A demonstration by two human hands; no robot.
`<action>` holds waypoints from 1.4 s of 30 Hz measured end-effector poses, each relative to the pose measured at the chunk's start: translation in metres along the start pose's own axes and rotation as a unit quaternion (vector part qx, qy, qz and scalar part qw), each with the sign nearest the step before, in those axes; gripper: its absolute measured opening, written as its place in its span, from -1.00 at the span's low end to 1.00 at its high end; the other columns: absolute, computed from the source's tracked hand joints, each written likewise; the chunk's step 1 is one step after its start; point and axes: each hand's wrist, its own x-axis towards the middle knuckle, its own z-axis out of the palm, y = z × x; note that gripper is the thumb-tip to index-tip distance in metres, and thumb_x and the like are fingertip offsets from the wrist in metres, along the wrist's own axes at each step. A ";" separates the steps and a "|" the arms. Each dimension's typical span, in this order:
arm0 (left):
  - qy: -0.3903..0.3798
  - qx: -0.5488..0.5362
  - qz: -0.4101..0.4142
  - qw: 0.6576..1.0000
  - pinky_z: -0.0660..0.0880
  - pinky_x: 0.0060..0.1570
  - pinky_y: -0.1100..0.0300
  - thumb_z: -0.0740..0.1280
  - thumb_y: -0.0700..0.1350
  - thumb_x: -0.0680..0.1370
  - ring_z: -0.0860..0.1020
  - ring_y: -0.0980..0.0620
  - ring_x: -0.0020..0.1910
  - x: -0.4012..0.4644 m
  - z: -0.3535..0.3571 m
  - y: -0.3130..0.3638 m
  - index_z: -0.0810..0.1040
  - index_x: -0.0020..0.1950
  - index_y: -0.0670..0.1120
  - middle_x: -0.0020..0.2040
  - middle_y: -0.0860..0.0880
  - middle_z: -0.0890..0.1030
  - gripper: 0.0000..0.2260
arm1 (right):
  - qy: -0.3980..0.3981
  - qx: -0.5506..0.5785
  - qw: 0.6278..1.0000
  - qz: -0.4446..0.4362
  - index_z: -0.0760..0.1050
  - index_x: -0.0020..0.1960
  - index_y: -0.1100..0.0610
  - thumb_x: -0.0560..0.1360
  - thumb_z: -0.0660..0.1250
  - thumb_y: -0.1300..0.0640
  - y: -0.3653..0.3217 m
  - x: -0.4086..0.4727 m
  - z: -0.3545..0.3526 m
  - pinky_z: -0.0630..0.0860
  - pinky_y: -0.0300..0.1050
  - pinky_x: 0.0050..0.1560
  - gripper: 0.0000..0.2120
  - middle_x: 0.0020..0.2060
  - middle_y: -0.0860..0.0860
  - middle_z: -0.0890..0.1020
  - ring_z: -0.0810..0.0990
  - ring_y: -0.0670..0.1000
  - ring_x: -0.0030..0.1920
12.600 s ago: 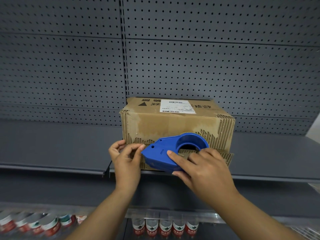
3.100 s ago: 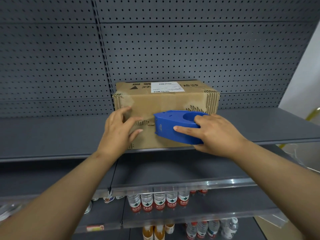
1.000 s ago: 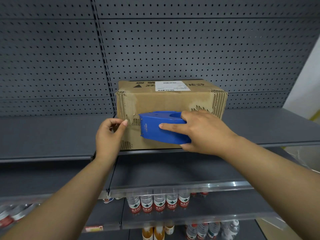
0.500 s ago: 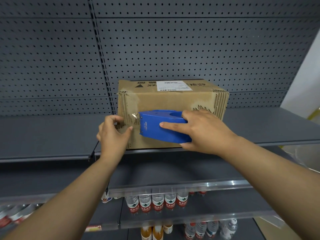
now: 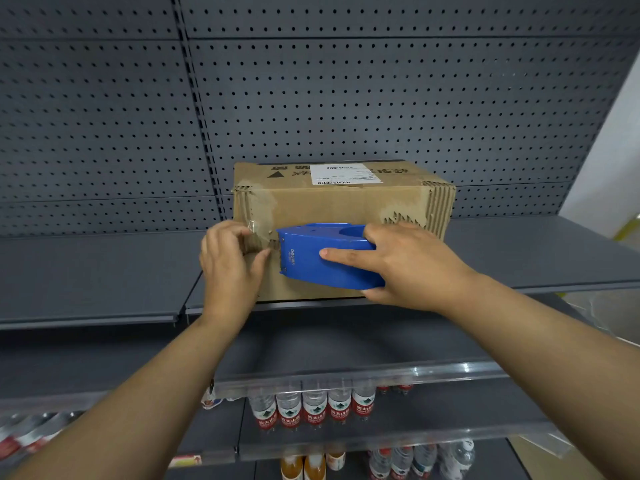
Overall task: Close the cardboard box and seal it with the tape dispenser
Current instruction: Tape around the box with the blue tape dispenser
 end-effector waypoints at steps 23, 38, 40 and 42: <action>0.027 -0.026 -0.030 0.999 0.33 0.24 -0.25 0.46 -0.29 0.37 0.37 -0.22 0.26 -0.001 0.012 0.000 0.37 0.18 -0.26 0.27 -0.29 0.30 -0.55 | 0.002 -0.008 1.000 0.008 0.51 0.26 -0.08 0.13 0.58 0.00 0.000 -0.002 -0.007 0.47 -0.09 -0.31 -0.30 -0.30 0.09 0.52 0.52 0.13 -0.38; 0.020 -0.045 -0.052 0.997 0.43 0.17 -0.15 0.37 -0.36 0.42 0.39 -0.21 0.23 0.000 -0.007 -0.009 0.36 0.19 -0.27 0.29 -0.28 0.28 -0.63 | 0.013 -0.022 1.000 -0.002 0.55 0.21 -0.08 0.08 0.59 -0.03 -0.017 0.008 -0.014 0.43 -0.17 -0.36 -0.31 -0.33 0.06 0.52 0.51 0.07 -0.41; 0.019 -0.043 -0.057 0.997 0.44 0.17 -0.11 0.36 -0.37 0.43 0.39 -0.20 0.22 0.000 -0.009 -0.010 0.36 0.19 -0.26 0.29 -0.27 0.27 -0.64 | 0.015 -0.022 1.000 -0.003 0.55 0.21 -0.08 0.08 0.59 -0.03 -0.019 0.008 -0.013 0.44 -0.16 -0.36 -0.30 -0.33 0.07 0.52 0.52 0.08 -0.41; 0.015 -0.039 -0.060 0.997 0.43 0.19 -0.06 0.35 -0.36 0.44 0.39 -0.19 0.22 0.000 -0.011 -0.010 0.35 0.19 -0.26 0.30 -0.27 0.26 -0.64 | 0.012 -0.024 1.000 -0.004 0.55 0.22 -0.08 0.09 0.58 -0.02 -0.020 0.009 -0.012 0.46 -0.14 -0.35 -0.31 -0.32 0.08 0.53 0.52 0.09 -0.40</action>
